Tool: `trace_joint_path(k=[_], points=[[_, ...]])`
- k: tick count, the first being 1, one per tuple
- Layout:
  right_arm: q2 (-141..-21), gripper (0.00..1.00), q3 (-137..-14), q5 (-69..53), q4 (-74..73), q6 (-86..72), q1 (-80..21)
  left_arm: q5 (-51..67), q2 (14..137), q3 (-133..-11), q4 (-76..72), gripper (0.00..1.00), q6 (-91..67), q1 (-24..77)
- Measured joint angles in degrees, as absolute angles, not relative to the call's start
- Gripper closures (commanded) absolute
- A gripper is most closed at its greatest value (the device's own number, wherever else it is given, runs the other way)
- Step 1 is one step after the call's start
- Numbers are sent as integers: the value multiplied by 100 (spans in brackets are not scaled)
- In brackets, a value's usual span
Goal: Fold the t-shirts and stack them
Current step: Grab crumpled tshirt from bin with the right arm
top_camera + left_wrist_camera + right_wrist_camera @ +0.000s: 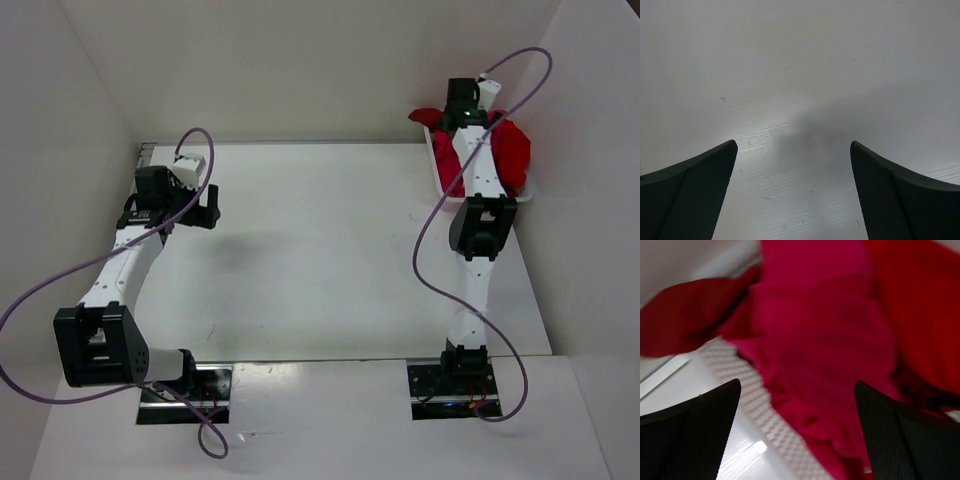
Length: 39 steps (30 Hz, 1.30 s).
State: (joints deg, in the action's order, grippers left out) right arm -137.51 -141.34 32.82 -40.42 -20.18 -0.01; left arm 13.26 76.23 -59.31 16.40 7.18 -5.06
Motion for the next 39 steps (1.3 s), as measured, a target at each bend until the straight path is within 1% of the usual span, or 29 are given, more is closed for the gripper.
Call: trace_joint_path(k=[5,14,17,18,19,20,21,22,24,25,33,39], points=[[-13751,2,-14125,3522,-4307,-2075,528,1321,7703,-5927,1638,0,718,-506],[-13992,5,-14105,3610,-4510,-2053,550,1321,7878,-5927,1651,0,705,-504],[-14140,14,-14140,3511,-4751,-2088,550,1326,7878,-5927,1649,0,703,-506],[-14215,26,-14204,3481,-4882,-2132,550,1328,7878,-5927,1651,0,698,-504],[-14300,33,-14289,3441,-5009,-2158,550,1328,7878,-5927,1645,0,696,-504],[-14422,43,-14468,3402,-5199,-2209,550,1330,7878,-5927,1645,0,692,-506],[-14567,65,-14711,3365,-5378,-2246,550,1334,7878,-5927,1649,0,685,-506],[-14696,76,-14938,3354,-5516,-2252,550,1337,7878,-5927,1649,0,683,-506],[-14820,95,-15165,3369,-5662,-2357,530,1343,7878,-5927,1647,0,681,-506],[-14827,100,-15203,3415,-5736,-2401,515,1352,7878,-5927,1649,0,679,-506],[-14597,100,-15347,4108,-6073,-2587,93,1446,7865,-5927,1671,0,585,-506],[-13782,100,-15399,4530,-6263,-2672,-390,1490,7706,-5909,1667,0,582,-506]])
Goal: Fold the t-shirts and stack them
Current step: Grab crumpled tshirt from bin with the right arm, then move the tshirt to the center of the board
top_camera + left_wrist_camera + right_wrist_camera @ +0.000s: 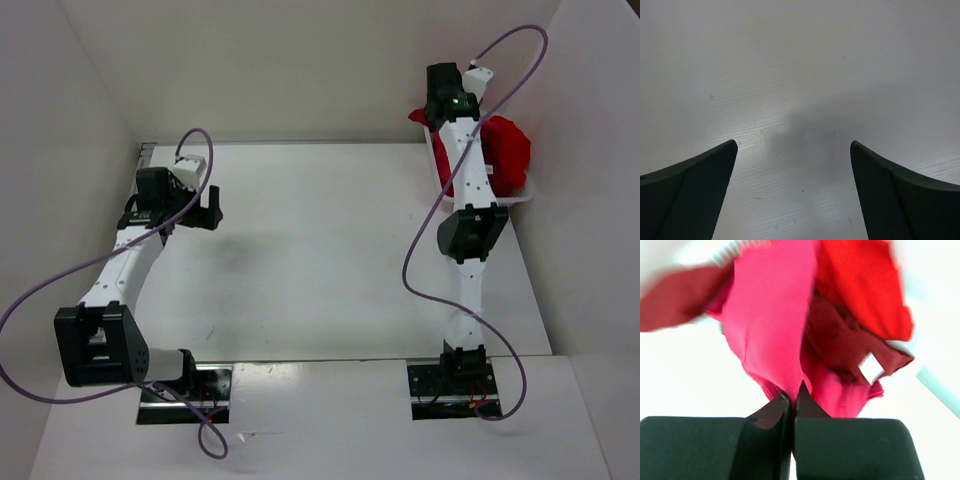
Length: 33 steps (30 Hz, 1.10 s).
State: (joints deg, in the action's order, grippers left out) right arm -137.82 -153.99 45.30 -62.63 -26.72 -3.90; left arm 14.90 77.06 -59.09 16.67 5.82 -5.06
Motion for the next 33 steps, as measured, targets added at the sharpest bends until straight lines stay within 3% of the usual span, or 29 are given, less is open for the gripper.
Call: trace_joint_path(k=[8,16,31,33], points=[[-12591,100,-15762,4807,-6351,-2733,-1009,1518,7365,-5870,1634,0,578,-482],[-12462,100,-15985,4425,-6272,-2294,-2311,1527,6825,-5811,1625,0,517,-397],[-11692,100,-17795,183,-5100,-1321,-3885,1155,6051,-5774,1516,0,287,-473],[-11531,90,-17858,-19,-4980,-1304,-3957,1031,6001,-5774,1485,0,279,-515]])
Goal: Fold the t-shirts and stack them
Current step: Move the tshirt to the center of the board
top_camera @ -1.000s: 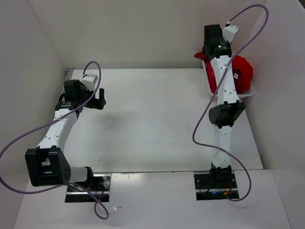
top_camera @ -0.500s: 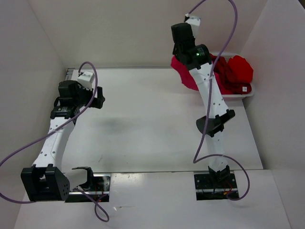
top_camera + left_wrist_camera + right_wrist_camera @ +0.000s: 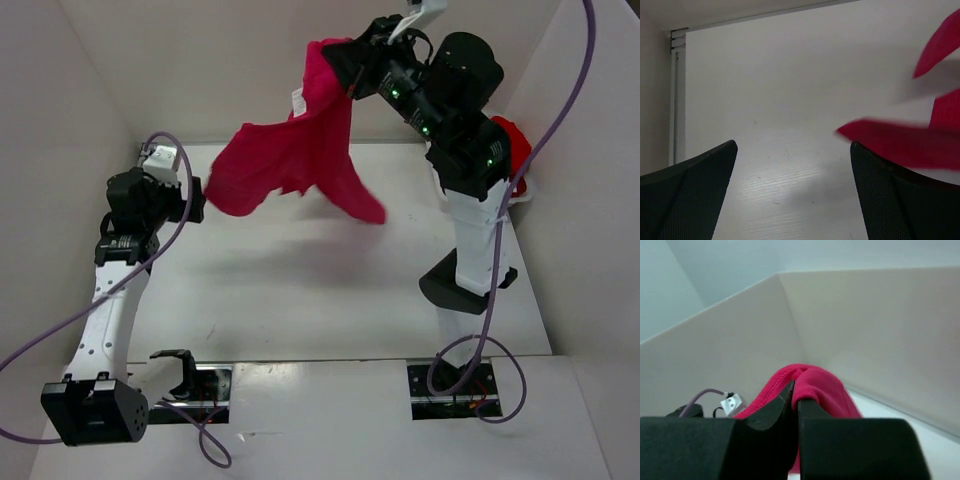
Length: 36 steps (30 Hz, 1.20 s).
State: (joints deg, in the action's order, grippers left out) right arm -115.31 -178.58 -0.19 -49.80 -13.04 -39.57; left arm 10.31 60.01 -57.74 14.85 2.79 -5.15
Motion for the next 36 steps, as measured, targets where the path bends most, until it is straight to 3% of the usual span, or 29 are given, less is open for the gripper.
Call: trace_joint_path(k=[1,2,7,9,10,12,13,18,23,28,30,32,36], points=[[-11467,79,-17830,-21,-4952,-1308,-3938,982,5986,-5774,1474,0,279,-526],[-11413,75,-17753,-16,-4921,-1315,-3879,941,5972,-5774,1455,0,281,-543],[-11559,75,-16986,-67,-4847,-1350,-3461,711,5933,-5776,1411,0,336,-580],[-11935,67,-16776,-115,-4890,-1450,-3232,585,5887,-5774,1413,0,445,-582],[-12140,39,-16680,-137,-4919,-1542,-3107,534,5857,-5774,1417,0,475,-582],[-12540,10,-16479,-126,-5041,-1723,-2794,493,5769,-5774,1435,0,576,-582],[-12691,1,-16313,-58,-5168,-1752,-2620,502,5723,-5776,1461,0,602,-591],[-12505,1,-15375,742,-5621,-1562,-2132,580,5568,-5776,1584,0,624,-631],[-10562,1,-13959,1107,-5579,-1166,-2394,738,5566,-5776,1673,0,569,-633],[-6453,1,-9231,851,-2860,-1168,-3568,1107,5561,-5771,1776,0,397,-740],[-5365,1,-7817,838,-2036,-1406,-3612,1184,5531,-5717,1780,0,349,-832],[-5450,1,-7249,910,-1476,-1579,-3765,1184,5487,-5636,1798,0,316,-888],[-7529,1,-7100,1365,-989,-1719,-4904,1164,5347,-5465,1885,0,314,-982]])
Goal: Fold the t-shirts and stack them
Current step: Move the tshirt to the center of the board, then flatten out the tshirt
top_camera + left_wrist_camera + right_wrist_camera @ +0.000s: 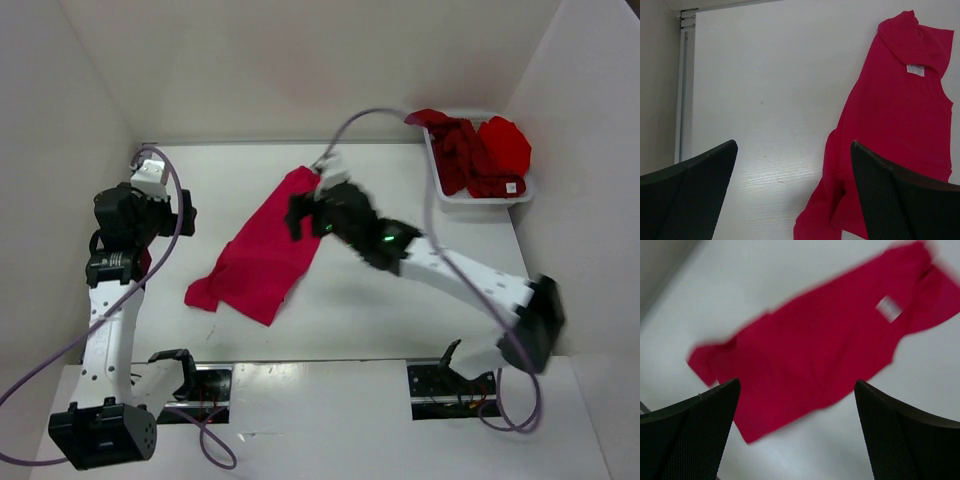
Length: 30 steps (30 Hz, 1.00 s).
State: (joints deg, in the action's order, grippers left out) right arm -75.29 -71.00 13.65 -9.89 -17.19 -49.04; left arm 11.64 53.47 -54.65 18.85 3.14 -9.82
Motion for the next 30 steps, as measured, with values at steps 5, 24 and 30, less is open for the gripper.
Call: trace_joint_path(k=[5,24,30], points=[[-9572,1,-6862,1577,-1319,-1929,-6250,1146,5002,-5336,1931,0,255,-1157],[-10984,16,-7094,808,-1304,-3599,-6761,1146,4296,-4958,2025,0,97,-1153],[-10912,17,-7094,687,-1297,-3776,-6761,1149,4292,-4950,2018,0,64,-1138]])
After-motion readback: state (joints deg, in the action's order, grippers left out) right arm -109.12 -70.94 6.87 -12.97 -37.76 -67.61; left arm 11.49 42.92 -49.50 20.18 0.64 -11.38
